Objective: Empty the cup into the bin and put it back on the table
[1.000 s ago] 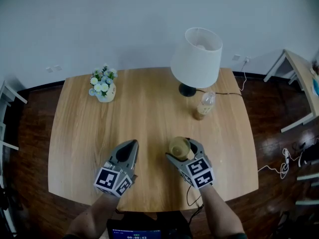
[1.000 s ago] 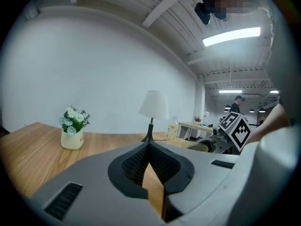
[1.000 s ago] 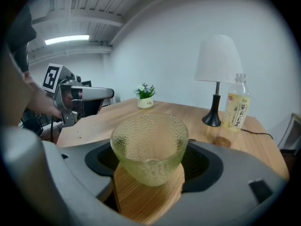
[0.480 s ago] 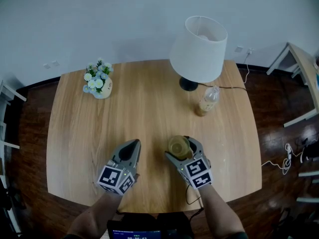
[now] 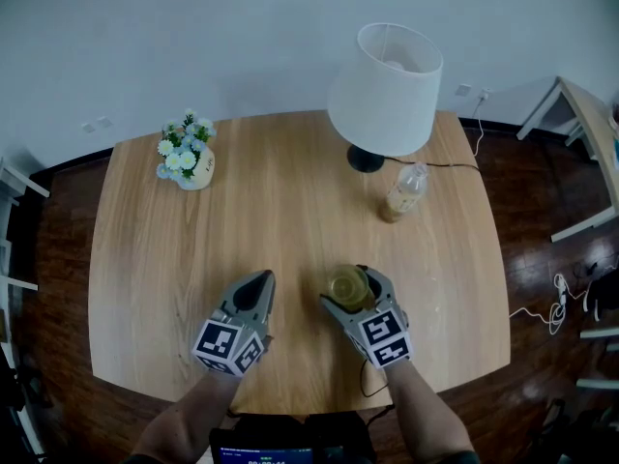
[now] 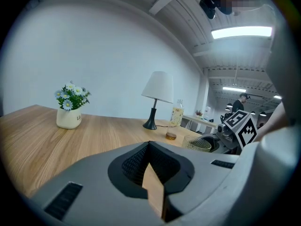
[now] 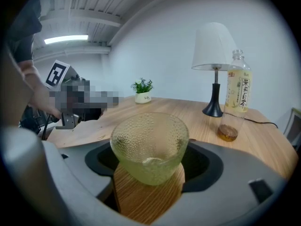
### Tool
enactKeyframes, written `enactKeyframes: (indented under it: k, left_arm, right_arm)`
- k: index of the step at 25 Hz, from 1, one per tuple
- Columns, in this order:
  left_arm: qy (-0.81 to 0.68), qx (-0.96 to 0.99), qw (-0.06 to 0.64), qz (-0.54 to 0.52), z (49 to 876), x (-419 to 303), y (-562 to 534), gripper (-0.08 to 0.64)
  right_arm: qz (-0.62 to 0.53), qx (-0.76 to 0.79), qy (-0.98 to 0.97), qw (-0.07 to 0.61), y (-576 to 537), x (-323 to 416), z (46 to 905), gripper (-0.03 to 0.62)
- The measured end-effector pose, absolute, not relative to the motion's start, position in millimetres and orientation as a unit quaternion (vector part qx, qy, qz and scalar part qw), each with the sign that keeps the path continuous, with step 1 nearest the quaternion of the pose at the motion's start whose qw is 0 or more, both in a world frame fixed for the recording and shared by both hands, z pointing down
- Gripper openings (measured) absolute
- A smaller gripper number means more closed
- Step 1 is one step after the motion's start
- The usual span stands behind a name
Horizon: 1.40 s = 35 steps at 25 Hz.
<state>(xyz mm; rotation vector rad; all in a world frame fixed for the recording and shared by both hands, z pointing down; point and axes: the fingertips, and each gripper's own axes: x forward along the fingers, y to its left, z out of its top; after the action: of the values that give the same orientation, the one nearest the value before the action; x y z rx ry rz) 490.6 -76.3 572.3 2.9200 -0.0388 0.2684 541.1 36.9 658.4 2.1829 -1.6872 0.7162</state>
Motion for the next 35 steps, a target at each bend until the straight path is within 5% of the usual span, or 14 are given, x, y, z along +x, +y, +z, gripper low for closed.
enactKeyframes:
  k: [26, 29, 35]
  left_arm:
    - [-0.027, 0.993, 0.096, 0.06, 531, 455, -78, -0.009]
    - [-0.033, 0.994, 0.093, 0.044, 514, 443, -77, -0.009]
    - [-0.038, 0.996, 0.084, 0.017, 482, 429, -73, -0.009]
  right_arm:
    - [0.181, 0.8, -0.564, 0.097, 62, 540, 594, 0.434]
    - [0.173, 0.796, -0.573, 0.089, 69, 533, 576, 0.347]
    - [0.157, 0.783, -0.597, 0.076, 76, 520, 540, 0.291]
